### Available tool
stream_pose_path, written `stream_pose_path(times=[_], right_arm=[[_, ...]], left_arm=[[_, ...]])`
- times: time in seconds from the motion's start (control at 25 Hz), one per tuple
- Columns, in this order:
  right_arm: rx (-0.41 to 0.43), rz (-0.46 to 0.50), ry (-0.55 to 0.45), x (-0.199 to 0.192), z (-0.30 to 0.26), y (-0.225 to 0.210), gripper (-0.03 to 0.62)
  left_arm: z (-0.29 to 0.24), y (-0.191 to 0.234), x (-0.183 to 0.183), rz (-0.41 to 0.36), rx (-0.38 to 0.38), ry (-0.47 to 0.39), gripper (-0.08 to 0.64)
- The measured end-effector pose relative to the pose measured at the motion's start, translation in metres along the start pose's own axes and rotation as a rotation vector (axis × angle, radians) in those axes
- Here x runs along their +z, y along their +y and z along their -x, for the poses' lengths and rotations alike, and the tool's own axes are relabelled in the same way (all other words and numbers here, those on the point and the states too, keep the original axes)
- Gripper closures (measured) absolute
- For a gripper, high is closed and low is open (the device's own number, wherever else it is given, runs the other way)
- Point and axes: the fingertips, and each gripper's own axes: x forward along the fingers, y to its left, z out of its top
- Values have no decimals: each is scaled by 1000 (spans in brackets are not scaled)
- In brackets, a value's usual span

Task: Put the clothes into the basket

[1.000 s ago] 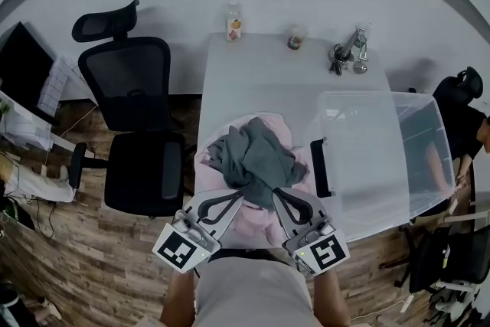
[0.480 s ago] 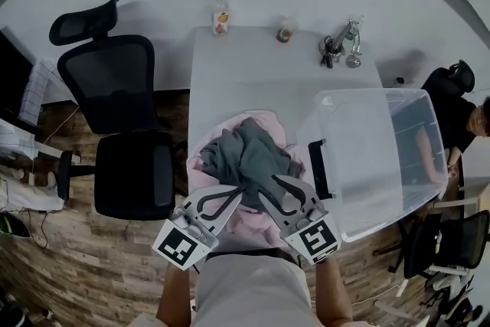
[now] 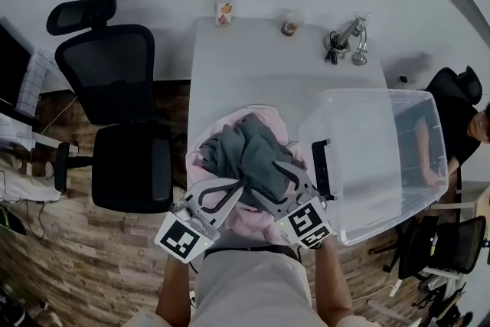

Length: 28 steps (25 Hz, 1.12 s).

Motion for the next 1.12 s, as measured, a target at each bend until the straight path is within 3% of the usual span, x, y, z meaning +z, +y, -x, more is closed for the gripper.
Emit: stream_pose_path(times=[0.24,0.48,0.84,1.0,1.12], right_arm=[[89,55,131,-34,-25,6,242],[145,79,250,-69,-49,7,128],[184,45,284,-95,-67,8,33],[194,23,306,-111,-78,5,19],[206,2,321,-121,-88,5,17]], left_arm=[[-4,5,-8,17,33,22,555],[-10,8,-19,22,35,53,555],[-20,8,-29,32,13,77,555],[-25,5,-36,-1,-14,97,555],[-26,6,-37,16,-12,103,555]])
